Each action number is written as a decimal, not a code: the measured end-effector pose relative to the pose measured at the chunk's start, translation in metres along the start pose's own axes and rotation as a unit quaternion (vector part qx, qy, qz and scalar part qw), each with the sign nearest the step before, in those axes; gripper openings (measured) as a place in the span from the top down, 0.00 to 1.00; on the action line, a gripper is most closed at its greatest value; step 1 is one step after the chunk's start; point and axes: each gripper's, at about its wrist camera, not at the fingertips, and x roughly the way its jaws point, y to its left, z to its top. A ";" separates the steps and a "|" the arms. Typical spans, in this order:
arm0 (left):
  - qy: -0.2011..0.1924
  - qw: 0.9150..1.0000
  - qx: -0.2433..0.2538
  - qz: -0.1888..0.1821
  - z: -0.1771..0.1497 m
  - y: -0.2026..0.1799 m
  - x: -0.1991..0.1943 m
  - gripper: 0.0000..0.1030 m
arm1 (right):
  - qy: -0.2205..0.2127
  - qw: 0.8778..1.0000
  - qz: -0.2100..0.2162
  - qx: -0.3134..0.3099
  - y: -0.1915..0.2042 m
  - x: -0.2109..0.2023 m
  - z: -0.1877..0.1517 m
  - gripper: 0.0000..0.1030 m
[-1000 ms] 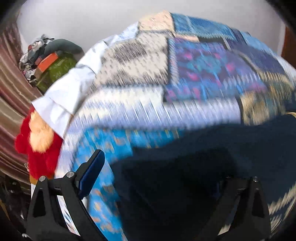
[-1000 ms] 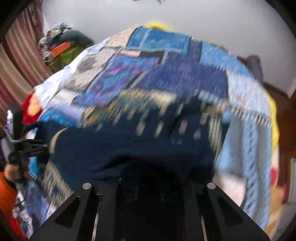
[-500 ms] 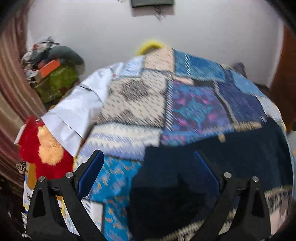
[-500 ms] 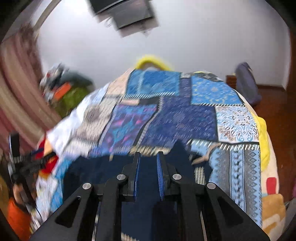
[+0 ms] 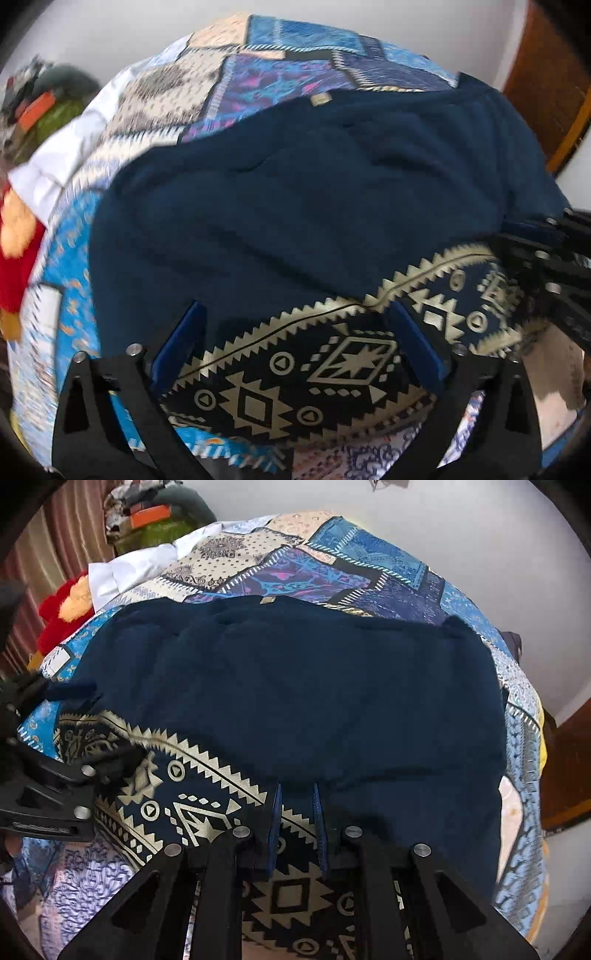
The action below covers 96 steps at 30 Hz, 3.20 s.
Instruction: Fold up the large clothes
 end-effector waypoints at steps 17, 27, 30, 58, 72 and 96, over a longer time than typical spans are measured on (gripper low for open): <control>0.006 0.999 -0.025 0.037 -0.029 0.039 -0.007 0.00 | -0.006 0.994 -0.104 -0.021 -0.022 -0.025 -0.030 0.88; 0.031 0.994 -0.070 0.077 -0.075 0.098 -0.014 0.00 | -0.008 0.986 -0.157 0.052 -0.085 -0.044 -0.062 0.04; 0.027 0.994 -0.081 0.060 -0.089 0.100 -0.031 0.00 | 0.003 0.987 -0.116 0.114 -0.114 -0.053 -0.073 0.04; 0.012 0.923 -0.313 -0.225 -0.115 0.105 -0.010 0.00 | -0.020 0.998 0.039 0.049 -0.022 -0.038 -0.028 0.04; -0.073 0.920 -0.355 -0.146 -0.065 0.127 -0.029 0.83 | -0.005 0.994 0.086 0.065 -0.024 -0.033 -0.029 0.00; -0.150 0.971 -0.183 0.041 -0.059 0.105 -0.133 0.90 | 0.075 0.985 0.148 -0.036 0.133 0.009 0.015 0.00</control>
